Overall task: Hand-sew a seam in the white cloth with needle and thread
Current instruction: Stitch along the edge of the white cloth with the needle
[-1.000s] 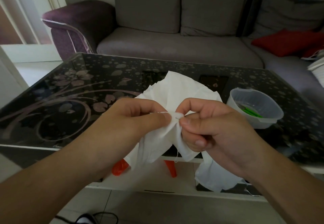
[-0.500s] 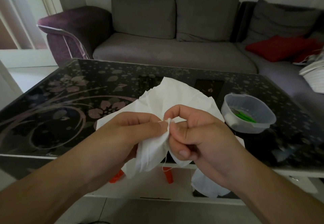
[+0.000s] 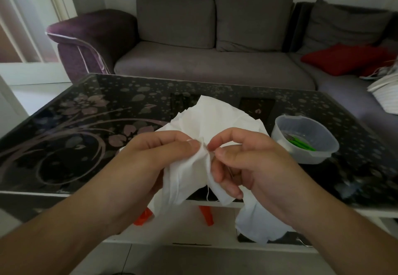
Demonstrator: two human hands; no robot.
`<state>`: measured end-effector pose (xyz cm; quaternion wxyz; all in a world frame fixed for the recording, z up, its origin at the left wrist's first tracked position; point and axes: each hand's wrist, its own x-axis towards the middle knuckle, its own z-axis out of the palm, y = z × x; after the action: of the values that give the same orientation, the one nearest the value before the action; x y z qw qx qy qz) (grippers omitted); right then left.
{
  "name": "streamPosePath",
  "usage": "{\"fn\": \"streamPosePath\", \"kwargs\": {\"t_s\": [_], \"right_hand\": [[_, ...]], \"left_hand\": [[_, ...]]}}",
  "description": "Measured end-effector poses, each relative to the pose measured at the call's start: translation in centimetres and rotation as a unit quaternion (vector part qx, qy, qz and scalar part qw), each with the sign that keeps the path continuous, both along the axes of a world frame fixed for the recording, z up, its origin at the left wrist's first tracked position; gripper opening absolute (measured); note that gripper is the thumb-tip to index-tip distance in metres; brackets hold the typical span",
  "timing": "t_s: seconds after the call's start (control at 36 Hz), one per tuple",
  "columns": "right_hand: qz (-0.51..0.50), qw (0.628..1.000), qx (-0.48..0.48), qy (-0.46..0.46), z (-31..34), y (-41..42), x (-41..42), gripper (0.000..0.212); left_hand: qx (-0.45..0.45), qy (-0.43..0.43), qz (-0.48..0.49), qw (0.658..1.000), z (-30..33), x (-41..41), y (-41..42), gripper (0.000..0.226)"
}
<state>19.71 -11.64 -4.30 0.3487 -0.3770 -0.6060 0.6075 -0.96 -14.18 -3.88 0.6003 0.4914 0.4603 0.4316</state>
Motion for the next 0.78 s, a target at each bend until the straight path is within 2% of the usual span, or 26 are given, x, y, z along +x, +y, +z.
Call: {"fn": "streamPosePath", "kwargs": {"t_s": [0.28,0.47,0.78], "right_hand": [[0.016,0.997,0.031,-0.067,0.23,-0.09,0.23,0.013],[-0.002,0.994,0.076,-0.073,0.01,-0.37,-0.09,0.016],[-0.040,0.990,0.104,-0.087,-0.09,-0.74,-0.46,0.017]], "left_hand": [[-0.012,-0.017,0.000,1.000,-0.03,-0.22,-0.12,0.032],[-0.019,-0.023,0.004,1.000,-0.20,-0.16,-0.21,0.029],[-0.015,0.045,-0.016,0.999,-0.47,0.00,-0.23,0.024]]}}
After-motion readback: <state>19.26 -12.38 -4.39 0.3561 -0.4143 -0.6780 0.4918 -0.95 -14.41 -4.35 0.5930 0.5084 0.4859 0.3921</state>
